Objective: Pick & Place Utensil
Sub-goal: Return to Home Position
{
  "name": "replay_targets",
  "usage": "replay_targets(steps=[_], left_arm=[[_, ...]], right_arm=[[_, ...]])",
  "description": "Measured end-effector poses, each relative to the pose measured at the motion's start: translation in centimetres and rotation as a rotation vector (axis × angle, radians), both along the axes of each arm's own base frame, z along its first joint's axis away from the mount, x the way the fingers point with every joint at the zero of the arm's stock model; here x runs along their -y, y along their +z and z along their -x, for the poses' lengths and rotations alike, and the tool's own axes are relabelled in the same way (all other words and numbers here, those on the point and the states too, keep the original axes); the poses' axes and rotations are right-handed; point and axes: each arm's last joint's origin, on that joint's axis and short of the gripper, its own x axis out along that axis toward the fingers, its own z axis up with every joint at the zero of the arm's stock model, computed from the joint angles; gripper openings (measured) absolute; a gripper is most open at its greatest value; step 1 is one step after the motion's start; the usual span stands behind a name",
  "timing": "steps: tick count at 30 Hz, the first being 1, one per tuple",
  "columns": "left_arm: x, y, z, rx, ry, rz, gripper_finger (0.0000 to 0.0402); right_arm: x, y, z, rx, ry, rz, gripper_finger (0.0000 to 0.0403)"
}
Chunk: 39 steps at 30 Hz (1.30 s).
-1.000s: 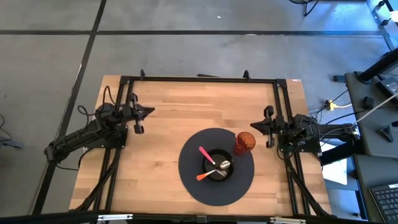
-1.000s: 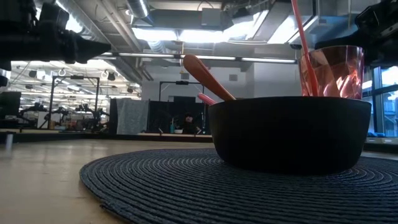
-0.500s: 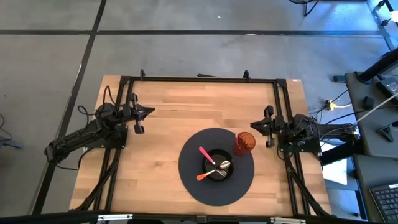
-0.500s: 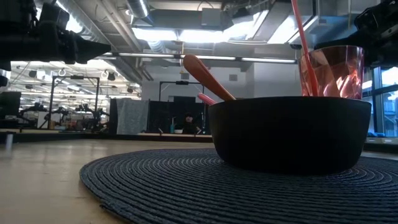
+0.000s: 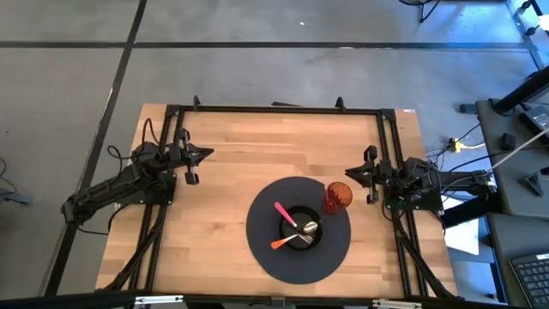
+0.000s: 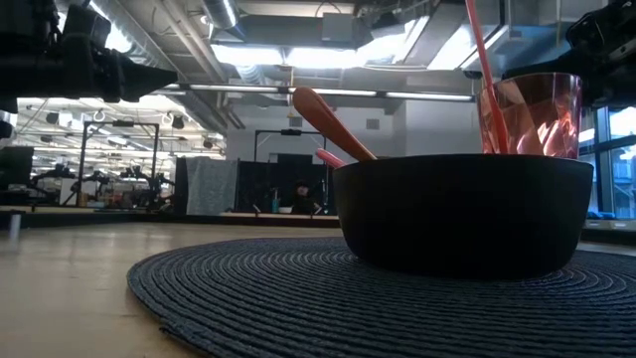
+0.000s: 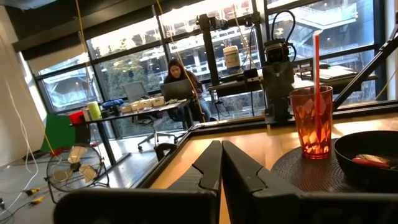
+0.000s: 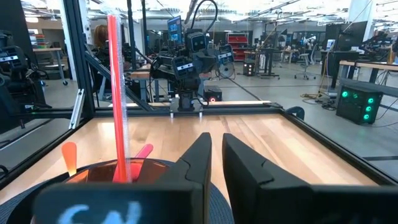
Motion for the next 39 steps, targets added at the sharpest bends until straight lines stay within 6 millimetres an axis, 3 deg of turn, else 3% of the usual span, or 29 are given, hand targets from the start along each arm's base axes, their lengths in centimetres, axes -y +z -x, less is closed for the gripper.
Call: replay_targets(steps=[39], left_arm=[[0.0,0.0,0.0,0.0,0.001,0.0,0.0006]], right_arm=[[-0.01,-0.01,-0.01,-0.001,0.001,0.0,0.0042]])
